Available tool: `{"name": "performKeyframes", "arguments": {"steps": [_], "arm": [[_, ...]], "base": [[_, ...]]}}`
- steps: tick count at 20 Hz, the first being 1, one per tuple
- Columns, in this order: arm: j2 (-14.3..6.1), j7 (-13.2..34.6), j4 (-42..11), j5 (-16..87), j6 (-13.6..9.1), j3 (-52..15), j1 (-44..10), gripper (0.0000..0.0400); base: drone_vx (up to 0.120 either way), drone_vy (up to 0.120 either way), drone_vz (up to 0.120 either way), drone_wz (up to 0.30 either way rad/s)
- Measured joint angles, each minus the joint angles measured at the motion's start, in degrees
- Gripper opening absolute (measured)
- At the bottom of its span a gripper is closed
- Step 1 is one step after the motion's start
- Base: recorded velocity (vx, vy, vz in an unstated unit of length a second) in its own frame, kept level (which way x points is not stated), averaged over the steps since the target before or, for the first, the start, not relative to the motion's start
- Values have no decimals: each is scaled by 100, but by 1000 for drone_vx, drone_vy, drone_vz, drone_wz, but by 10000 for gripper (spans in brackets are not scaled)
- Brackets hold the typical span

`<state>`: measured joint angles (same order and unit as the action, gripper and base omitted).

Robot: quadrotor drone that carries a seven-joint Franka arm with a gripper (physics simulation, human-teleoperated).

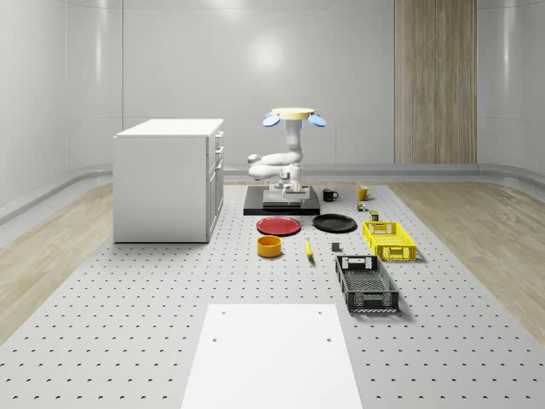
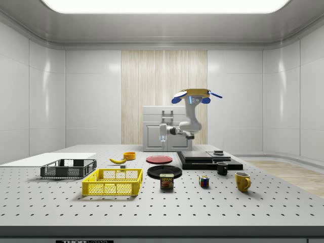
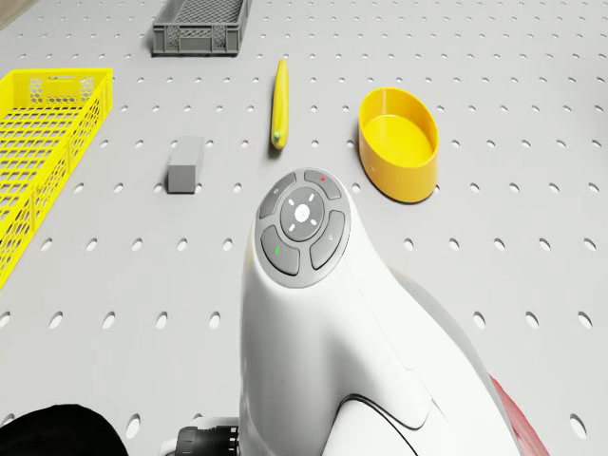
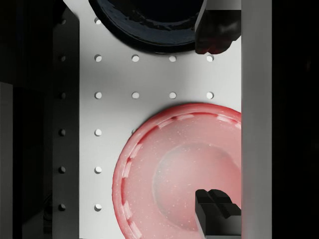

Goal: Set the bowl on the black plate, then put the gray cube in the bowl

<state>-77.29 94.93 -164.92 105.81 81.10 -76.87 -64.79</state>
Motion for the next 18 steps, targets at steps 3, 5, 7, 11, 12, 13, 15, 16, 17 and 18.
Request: {"name": "performKeyframes", "arguments": {"steps": [3,5,7,11,12,13,15,16,17,18], "arm": [[-55,13,3,-25,51,-11,-14,400],[-91,21,5,-41,85,-19,-23,400],[-126,28,7,-56,118,-26,-32,400],[-194,43,10,-86,181,-39,-49,400],[-211,47,11,-94,196,-42,-53,400],[-227,50,12,-101,211,-46,-57,400],[-259,57,14,-115,241,-52,-65,400],[-275,60,14,-122,256,-55,-68,400],[-290,64,15,-128,270,-58,-72,400],[-306,67,16,-135,285,-61,-76,400]], "base": [[120,-80,-53,0],[120,-120,0,0],[120,-120,0,0],[120,-120,0,0],[120,-120,0,0],[120,-40,0,0],[120,0,0,0],[120,0,0,0],[120,0,0,0],[120,0,0,0]]}}
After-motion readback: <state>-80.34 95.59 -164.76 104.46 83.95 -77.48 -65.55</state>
